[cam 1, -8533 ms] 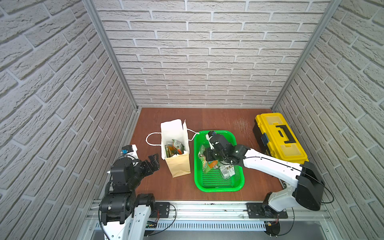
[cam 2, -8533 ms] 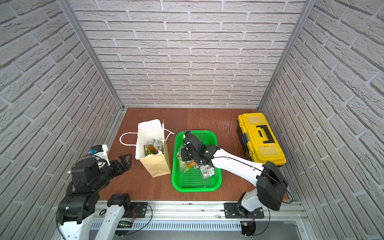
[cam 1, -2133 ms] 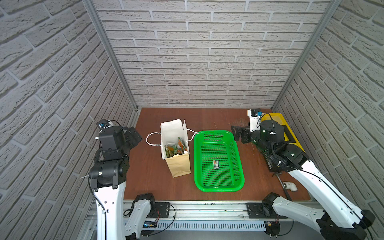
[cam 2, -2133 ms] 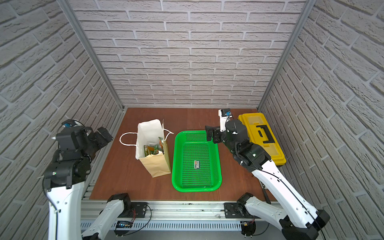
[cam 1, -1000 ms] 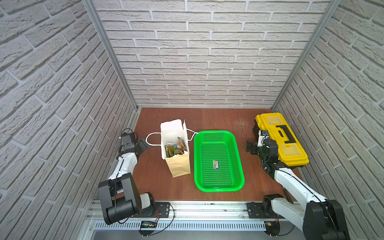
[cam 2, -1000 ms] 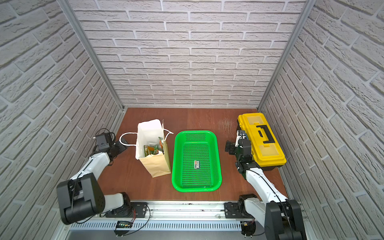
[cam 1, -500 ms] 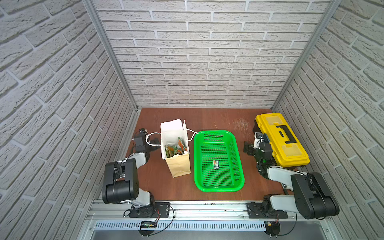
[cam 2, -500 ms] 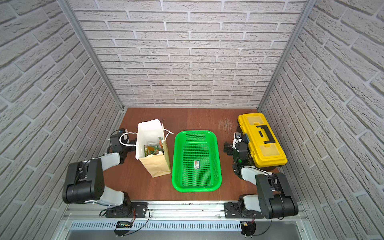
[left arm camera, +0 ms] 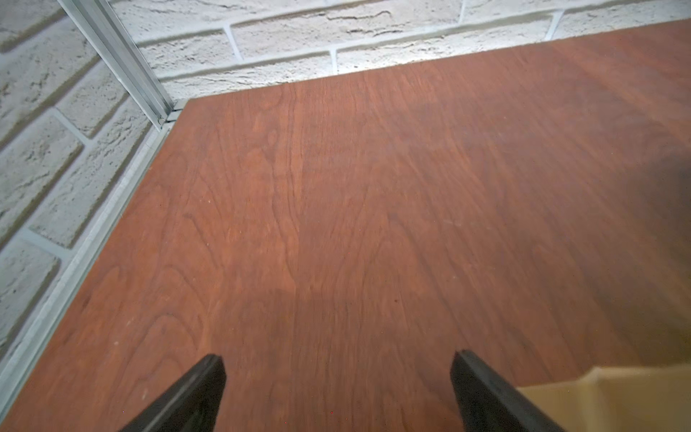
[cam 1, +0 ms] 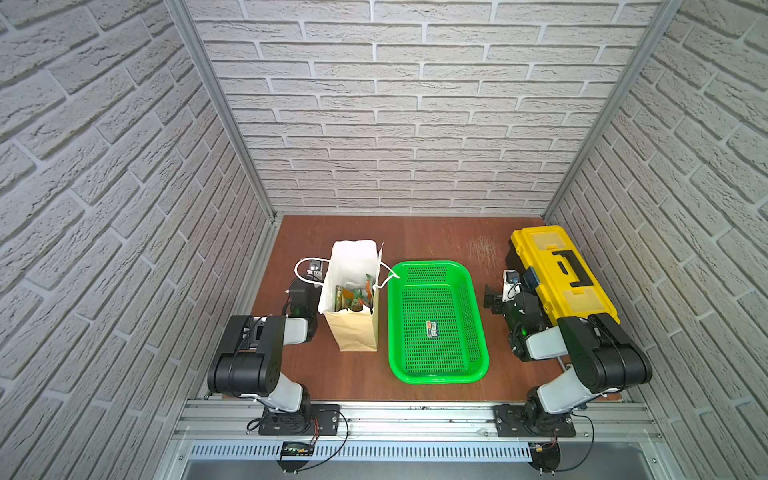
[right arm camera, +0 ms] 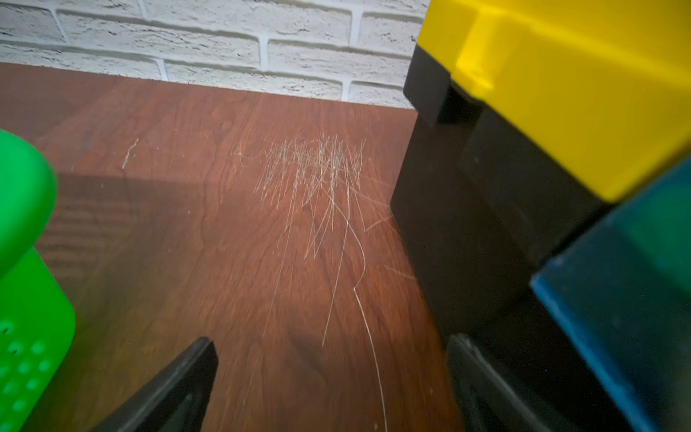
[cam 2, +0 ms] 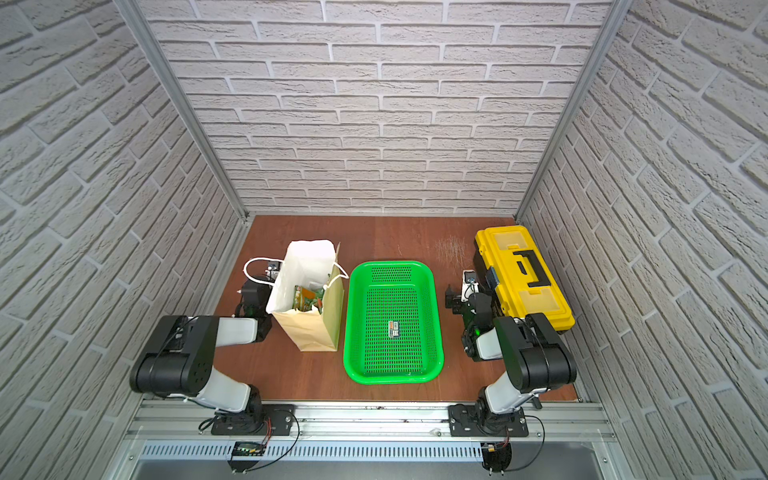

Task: Place the condiment packets inside the bag
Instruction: Reset both arms

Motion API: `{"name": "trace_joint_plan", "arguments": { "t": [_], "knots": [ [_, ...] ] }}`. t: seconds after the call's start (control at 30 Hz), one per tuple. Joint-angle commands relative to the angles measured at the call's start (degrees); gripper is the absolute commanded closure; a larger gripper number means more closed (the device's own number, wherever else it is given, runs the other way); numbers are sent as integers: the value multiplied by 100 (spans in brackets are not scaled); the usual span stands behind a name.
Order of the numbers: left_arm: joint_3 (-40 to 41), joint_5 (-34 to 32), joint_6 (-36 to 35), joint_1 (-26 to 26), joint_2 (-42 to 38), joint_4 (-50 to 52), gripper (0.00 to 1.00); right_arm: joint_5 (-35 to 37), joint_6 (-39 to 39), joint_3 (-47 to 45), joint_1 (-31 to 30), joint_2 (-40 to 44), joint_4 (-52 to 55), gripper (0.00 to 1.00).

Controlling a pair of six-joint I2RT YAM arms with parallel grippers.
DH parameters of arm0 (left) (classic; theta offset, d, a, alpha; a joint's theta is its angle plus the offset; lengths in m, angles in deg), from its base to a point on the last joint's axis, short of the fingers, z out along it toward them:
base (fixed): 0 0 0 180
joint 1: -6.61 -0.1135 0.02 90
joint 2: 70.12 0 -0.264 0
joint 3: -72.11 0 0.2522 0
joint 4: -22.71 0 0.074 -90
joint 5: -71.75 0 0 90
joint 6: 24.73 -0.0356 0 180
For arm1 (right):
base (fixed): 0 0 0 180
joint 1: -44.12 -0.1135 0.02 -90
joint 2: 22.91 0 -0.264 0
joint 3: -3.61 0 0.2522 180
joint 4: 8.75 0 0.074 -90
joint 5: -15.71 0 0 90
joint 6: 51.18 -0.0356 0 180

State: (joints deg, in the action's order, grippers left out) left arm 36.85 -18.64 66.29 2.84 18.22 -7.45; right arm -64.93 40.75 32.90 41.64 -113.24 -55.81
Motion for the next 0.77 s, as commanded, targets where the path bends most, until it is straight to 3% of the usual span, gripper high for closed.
{"name": "trace_joint_plan", "arguments": {
  "t": [0.0, 0.73],
  "knots": [
    [-39, 182, -165, -47, 69, -743, 2, 24, 6, 452, -25, 174, 489, 1],
    [-83, 247, -168, -76, 43, -612, 2, -61, -16, 433, 20, 147, 408, 1]
  ]
}}
